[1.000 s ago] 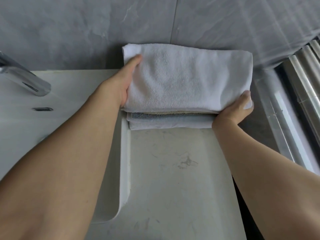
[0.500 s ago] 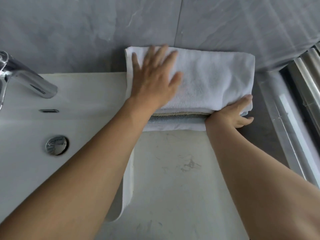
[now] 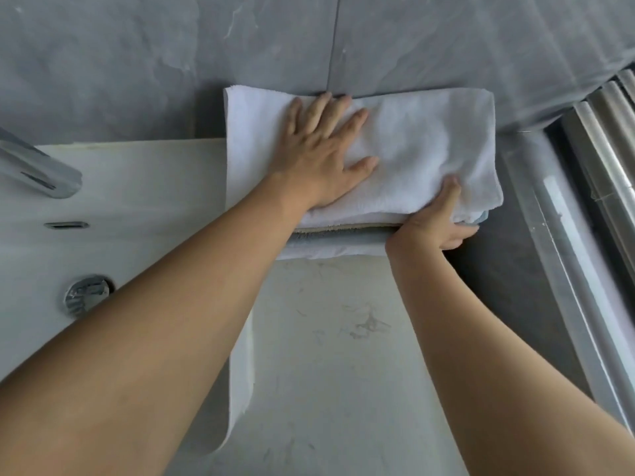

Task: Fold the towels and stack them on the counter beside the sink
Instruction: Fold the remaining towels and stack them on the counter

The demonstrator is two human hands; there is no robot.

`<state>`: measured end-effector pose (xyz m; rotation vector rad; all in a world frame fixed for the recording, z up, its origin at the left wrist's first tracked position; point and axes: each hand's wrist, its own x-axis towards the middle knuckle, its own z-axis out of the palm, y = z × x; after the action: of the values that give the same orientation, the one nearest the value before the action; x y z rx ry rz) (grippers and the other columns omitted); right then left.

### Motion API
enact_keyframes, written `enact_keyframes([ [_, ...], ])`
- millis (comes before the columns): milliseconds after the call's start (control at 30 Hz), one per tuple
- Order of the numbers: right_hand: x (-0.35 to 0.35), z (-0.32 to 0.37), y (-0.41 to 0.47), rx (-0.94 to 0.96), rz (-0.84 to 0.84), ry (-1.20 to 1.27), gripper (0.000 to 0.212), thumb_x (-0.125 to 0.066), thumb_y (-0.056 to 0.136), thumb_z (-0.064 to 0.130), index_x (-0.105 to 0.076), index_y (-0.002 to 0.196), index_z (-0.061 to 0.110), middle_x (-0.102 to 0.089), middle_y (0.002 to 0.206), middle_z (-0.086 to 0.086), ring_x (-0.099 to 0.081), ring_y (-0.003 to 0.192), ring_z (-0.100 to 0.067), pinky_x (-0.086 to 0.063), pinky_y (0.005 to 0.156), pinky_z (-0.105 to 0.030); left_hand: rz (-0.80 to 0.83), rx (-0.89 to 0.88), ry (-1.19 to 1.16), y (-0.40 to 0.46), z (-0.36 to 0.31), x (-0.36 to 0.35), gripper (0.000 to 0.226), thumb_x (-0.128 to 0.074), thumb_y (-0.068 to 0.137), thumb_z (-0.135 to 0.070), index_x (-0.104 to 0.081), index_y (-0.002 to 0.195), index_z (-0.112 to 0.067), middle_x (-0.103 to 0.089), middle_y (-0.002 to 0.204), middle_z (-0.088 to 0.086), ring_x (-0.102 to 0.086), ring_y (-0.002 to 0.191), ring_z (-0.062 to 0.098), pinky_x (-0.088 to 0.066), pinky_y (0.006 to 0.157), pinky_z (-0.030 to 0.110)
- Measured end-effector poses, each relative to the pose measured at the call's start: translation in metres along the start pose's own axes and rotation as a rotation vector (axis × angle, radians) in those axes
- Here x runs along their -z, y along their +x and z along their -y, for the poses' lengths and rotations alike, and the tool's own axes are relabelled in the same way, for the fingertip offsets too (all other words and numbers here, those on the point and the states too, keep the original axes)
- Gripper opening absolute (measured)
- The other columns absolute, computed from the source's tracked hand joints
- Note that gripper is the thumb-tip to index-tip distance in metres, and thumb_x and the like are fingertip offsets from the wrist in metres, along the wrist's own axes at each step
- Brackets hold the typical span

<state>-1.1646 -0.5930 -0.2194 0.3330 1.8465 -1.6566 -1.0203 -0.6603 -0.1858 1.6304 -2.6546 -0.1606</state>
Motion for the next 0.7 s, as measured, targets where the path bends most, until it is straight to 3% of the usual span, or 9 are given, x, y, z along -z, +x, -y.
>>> enact_keyframes([
  [133, 0.029, 0.043, 0.037, 0.043, 0.288, -0.167, 0.069, -0.08, 0.063, 0.053, -0.059, 0.123, 0.027, -0.069, 0.111, 0.009, -0.066, 0.102, -0.016, -0.053, 0.094, -0.042, -0.044, 0.012, 0.021, -0.001, 0.004, -0.007, 0.078, -0.016, 0.095, -0.072, -0.009, 0.16, -0.03, -0.002, 0.167, -0.006, 0.0, 0.154, 0.022, 0.002, 0.123, 0.05],
  [200, 0.041, 0.072, 0.052, -0.031, 0.542, -0.452, 0.058, -0.076, 0.067, 0.06, -0.063, 0.115, 0.029, -0.072, 0.109, 0.006, -0.065, 0.105, -0.022, -0.05, 0.095, -0.05, -0.096, 0.013, 0.021, -0.008, 0.003, -0.006, 0.074, -0.022, 0.098, -0.066, -0.014, 0.16, -0.025, -0.006, 0.168, -0.002, -0.003, 0.154, 0.025, -0.001, 0.123, 0.05],
  [267, 0.039, 0.096, 0.062, -0.118, 0.664, -0.701, 0.069, -0.075, 0.066, 0.065, -0.057, 0.124, 0.03, -0.066, 0.121, 0.004, -0.058, 0.115, -0.027, -0.036, 0.103, -0.064, -0.186, 0.057, -0.063, -0.025, -0.014, -0.003, 0.067, -0.033, 0.099, -0.053, -0.029, 0.156, -0.017, -0.019, 0.165, 0.005, -0.016, 0.151, 0.031, -0.01, 0.122, 0.049],
  [333, 0.029, 0.104, 0.066, -0.175, 0.66, -0.815, 0.099, -0.083, 0.047, 0.066, -0.051, 0.135, 0.032, -0.06, 0.131, 0.001, -0.052, 0.122, -0.033, -0.025, 0.104, -0.073, -0.331, 0.232, -0.384, -0.045, -0.049, -0.001, 0.059, -0.048, 0.088, -0.04, -0.051, 0.139, -0.012, -0.043, 0.149, 0.011, -0.04, 0.134, 0.034, -0.028, 0.111, 0.045],
  [400, 0.024, 0.102, 0.071, -0.193, 0.618, -0.806, 0.117, -0.087, 0.028, 0.066, -0.052, 0.135, 0.035, -0.06, 0.132, 0.001, -0.052, 0.123, -0.036, -0.022, 0.1, -0.076, -0.429, 0.578, -1.04, -0.062, -0.093, 0.015, 0.037, -0.054, 0.077, -0.035, -0.061, 0.108, -0.016, -0.059, 0.116, 0.011, -0.055, 0.103, 0.03, -0.044, 0.09, 0.041],
  [433, 0.024, 0.099, 0.074, -0.184, 0.609, -0.791, 0.116, -0.087, 0.026, 0.067, -0.054, 0.133, 0.036, -0.061, 0.13, 0.001, -0.053, 0.122, -0.036, -0.023, 0.099, -0.076, -0.436, 0.77, -1.382, -0.066, -0.112, 0.023, 0.022, -0.056, 0.077, -0.035, -0.056, 0.092, -0.018, -0.058, 0.096, 0.01, -0.055, 0.084, 0.026, -0.047, 0.074, 0.04],
  [500, 0.026, 0.094, 0.074, -0.156, 0.62, -0.783, 0.107, -0.084, 0.03, 0.067, -0.056, 0.129, 0.037, -0.064, 0.126, 0.0, -0.055, 0.118, -0.036, -0.026, 0.099, -0.074, -0.338, 1.08, -1.76, -0.069, -0.131, 0.03, 0.028, -0.064, 0.086, -0.039, -0.046, 0.082, -0.018, -0.047, 0.079, -0.001, -0.044, 0.066, 0.015, -0.038, 0.059, 0.029],
  [600, 0.028, 0.093, 0.064, -0.14, 0.628, -0.783, 0.095, -0.079, 0.039, 0.067, -0.058, 0.126, 0.035, -0.066, 0.12, -0.001, -0.057, 0.113, -0.035, -0.03, 0.1, -0.07, -0.102, 1.35, -1.933, -0.072, -0.123, 0.018, 0.049, -0.071, 0.084, -0.055, -0.052, 0.113, -0.02, -0.048, 0.095, -0.01, -0.05, 0.083, 0.011, -0.042, 0.077, 0.028],
  [700, 0.028, 0.09, 0.055, -0.115, 0.646, -0.771, 0.065, -0.073, 0.059, 0.064, -0.061, 0.114, 0.032, -0.069, 0.112, -0.001, -0.061, 0.106, -0.032, -0.04, 0.097, -0.062, 0.031, 1.427, -2.012, -0.083, -0.102, -0.001, 0.081, -0.069, 0.069, -0.08, -0.047, 0.132, -0.034, -0.039, 0.11, -0.012, -0.045, 0.101, 0.016, -0.041, 0.098, 0.049],
])
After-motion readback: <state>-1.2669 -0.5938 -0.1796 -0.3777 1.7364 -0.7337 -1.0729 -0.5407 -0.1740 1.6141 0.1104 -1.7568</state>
